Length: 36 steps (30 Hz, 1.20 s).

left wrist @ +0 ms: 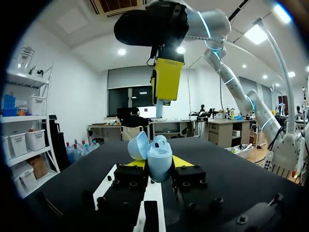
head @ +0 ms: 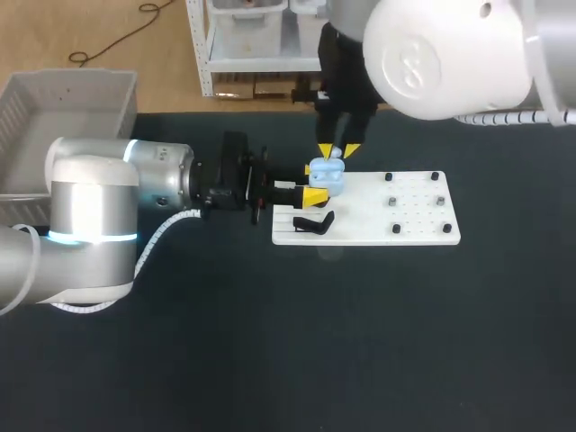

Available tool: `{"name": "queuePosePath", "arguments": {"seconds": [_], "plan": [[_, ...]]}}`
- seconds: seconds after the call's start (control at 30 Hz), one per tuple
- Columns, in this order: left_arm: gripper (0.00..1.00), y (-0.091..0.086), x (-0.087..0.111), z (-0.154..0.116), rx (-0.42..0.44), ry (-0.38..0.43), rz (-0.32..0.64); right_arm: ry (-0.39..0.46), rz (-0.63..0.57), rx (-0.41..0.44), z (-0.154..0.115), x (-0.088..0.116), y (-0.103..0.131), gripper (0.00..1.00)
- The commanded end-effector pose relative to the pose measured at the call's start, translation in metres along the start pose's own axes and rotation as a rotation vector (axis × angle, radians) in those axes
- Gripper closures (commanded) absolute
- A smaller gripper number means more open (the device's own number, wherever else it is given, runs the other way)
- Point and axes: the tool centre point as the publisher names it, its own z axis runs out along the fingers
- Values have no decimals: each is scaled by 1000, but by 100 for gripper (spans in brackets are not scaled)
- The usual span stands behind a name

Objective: Pick up each earbud case from the left stands, insert the matching earbuds, close the lid, and place the case in the box.

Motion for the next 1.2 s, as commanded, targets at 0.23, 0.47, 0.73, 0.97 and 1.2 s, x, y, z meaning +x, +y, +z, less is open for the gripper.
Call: {"name": "queuePosePath", "arguments": {"seconds": [0.23, 0.47, 0.73, 0.97, 1.2], "plan": [[100, -1, 0, 0, -2, 1, 0, 75, -129, -10, 3, -7, 5, 100], [100, -1, 0, 0, -2, 1, 0, 92, -193, 8, 12, -9, 6, 100], [100, -1, 0, 0, -2, 1, 0, 104, -231, 26, 21, -6, 11, 100], [100, -1, 0, 0, -2, 1, 0, 109, -230, 27, 25, -4, 8, 100], [100, -1, 0, 0, -2, 1, 0, 115, -223, 32, 27, -3, 6, 100]]}}
